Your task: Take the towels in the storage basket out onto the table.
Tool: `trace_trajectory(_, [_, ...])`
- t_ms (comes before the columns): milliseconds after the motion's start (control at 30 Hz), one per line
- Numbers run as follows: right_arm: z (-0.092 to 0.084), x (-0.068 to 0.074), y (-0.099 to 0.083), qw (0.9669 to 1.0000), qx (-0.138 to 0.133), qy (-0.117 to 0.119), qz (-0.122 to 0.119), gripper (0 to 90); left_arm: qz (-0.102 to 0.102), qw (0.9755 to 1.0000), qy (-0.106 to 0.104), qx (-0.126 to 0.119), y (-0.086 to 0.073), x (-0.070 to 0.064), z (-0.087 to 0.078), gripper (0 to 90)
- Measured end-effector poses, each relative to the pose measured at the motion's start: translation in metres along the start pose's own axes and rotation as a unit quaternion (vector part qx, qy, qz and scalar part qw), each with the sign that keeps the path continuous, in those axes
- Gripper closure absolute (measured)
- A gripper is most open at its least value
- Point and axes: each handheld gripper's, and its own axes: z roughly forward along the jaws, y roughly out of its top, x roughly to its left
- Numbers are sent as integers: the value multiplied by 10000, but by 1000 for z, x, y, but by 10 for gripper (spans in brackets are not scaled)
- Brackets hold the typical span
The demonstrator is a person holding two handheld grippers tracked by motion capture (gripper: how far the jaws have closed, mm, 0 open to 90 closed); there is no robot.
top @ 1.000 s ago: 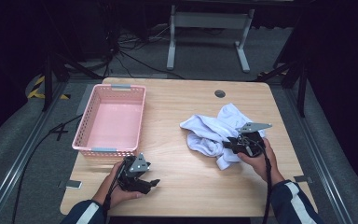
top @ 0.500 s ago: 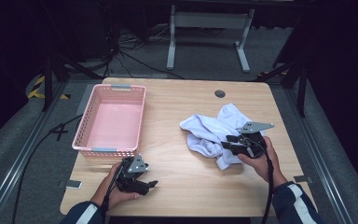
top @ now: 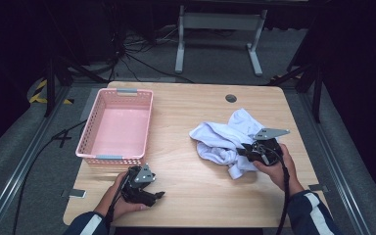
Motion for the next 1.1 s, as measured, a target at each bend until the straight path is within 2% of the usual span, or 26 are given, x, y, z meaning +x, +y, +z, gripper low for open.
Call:
trace_trajectory(133, [-3,-1,-1,9999,-33,130,20,733,3,10000,4,1,0,0,0,276])
trace_trajectory(200, [-1,-1,-1,9999,-45,157,23,686,-9,10000,1,9,0,-1,0,273])
trace_trajectory(233, [0,-1,-1,9999,-53,99,-10,705,-6,10000,-4,-8,0,-1,1,272])
trace_trajectory(333, [1,0,0,9998,-129,149,-33,744,31,10000,4,-19,0,0,1,265])
trace_trajectory(433, [-3,0,0,9996,-262,123,-58,840,20,10000,-8,-11,0,-1,1,264])
trace_trajectory(500, [-5,2,1,9994,-315,36,-111,843,20,10000,-7,-12,0,-1,1,264])
trace_trajectory(600, [-11,6,5,9988,-456,149,-108,851,50,10000,23,18,1,-1,0,271])
trace_trajectory(700, [-19,25,13,9965,-640,444,-297,853,139,9995,223,-159,4,-4,-9,292])
trace_trajectory(800, [-22,54,22,9925,-695,806,-601,853,-55,9975,292,-635,6,-3,-29,296])
trace_trajectory(833, [-22,65,24,9905,-691,959,-702,854,-85,9963,348,-781,5,-3,-39,296])
trace_trajectory(900, [-16,91,26,9861,-575,1255,-923,854,-267,9930,431,-1067,1,-3,-55,296])
trace_trajectory(933, [-10,106,26,9822,-487,1478,-1049,853,-267,9930,431,-1067,1,-3,-55,298])
trace_trajectory(967, [-6,119,25,9796,-384,1585,-1172,853,-316,9918,425,-1160,-1,-3,-61,300])
trace_trajectory(1000, [-6,119,25,9796,-384,1585,-1172,853,-350,9907,419,-1244,-2,-4,-64,300])
trace_trajectory(1033, [-1,130,24,9757,-327,1733,-1299,853,-407,9904,419,-1255,-3,-6,-67,301])
trace_trajectory(1067, [4,143,22,9717,-206,1915,-1368,853,-371,9904,429,-1258,-3,-7,-68,300])
trace_trajectory(1100, [8,153,20,9689,-121,1997,-1453,852,-310,9905,455,-1264,-1,-9,-67,299])
